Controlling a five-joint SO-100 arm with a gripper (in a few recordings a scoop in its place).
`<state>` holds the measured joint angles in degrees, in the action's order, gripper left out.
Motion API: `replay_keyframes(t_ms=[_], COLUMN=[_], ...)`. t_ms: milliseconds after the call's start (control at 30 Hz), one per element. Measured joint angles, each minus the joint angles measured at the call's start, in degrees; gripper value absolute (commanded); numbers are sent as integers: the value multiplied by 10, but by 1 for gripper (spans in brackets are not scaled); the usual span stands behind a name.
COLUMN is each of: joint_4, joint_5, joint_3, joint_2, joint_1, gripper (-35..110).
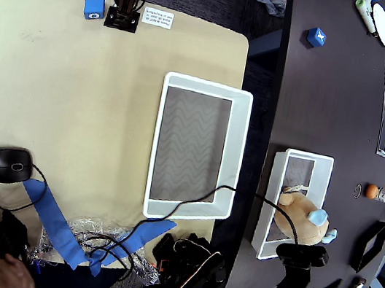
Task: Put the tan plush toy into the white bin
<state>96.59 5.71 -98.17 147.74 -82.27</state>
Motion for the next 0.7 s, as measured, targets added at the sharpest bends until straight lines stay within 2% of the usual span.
replay_keyframes(t_ms=[333, 700], joint_4=[-40, -34], joint_5=[0, 0], joint_3=[73, 203], joint_2=[-158, -322], joint_1=[-5, 7], gripper=[67, 67])
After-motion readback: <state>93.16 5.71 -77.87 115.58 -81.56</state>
